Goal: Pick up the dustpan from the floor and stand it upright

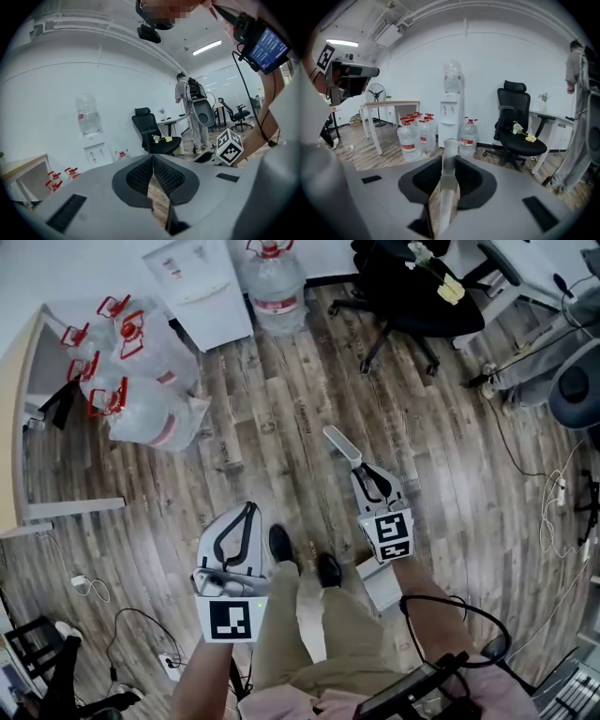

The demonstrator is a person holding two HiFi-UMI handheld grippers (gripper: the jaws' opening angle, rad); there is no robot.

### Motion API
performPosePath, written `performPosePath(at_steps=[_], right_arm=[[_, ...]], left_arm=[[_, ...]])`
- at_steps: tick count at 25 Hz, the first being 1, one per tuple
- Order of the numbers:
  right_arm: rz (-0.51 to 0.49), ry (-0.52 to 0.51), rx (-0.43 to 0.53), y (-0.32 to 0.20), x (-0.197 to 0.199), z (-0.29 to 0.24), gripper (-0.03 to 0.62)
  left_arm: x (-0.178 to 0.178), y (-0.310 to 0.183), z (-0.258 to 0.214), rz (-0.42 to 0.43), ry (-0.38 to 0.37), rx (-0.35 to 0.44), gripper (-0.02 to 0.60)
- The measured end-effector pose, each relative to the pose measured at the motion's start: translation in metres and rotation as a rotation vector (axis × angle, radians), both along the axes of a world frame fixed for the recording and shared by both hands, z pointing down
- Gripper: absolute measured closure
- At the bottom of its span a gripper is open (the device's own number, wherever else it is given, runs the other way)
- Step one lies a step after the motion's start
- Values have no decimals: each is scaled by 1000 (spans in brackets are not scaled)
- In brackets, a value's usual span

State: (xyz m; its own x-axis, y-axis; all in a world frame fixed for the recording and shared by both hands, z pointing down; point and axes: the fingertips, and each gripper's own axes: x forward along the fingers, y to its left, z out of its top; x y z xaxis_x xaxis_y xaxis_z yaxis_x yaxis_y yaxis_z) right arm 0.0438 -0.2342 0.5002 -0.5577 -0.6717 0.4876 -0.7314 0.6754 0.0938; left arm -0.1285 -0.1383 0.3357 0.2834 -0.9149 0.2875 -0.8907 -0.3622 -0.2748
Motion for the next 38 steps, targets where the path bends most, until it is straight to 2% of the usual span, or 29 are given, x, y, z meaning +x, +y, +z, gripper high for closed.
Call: performPosePath(at_steps=[9,12,16,22,27,34,35,37,38], right_arm=[[76,-86,102,61,85,-65,503],[88,-92,131,86,107,-85,502],[132,-108,156,119,134,-107,513],[188,-110,184,164,169,-122,514],[212,-103,235,206,181,-133,516],[300,-84,250,263,216,-147,517],[314,-80,248,271,221,-149,517],[344,-75,235,288,231,-151,519],[360,-75,225,297,236,-151,519]], left_arm=[[86,23,-42,117,-44,29,566],[109,33,-55,121,-7,27,566],[143,49,-65,213,-49,16,566],[182,83,-73,251,39,8,566],[193,120,-78,305,15,15,566],[203,166,-91,324,60,11,566],[205,172,-93,337,52,17,566],[208,185,-97,394,-23,32,566],[209,191,-98,398,-27,31,566]])
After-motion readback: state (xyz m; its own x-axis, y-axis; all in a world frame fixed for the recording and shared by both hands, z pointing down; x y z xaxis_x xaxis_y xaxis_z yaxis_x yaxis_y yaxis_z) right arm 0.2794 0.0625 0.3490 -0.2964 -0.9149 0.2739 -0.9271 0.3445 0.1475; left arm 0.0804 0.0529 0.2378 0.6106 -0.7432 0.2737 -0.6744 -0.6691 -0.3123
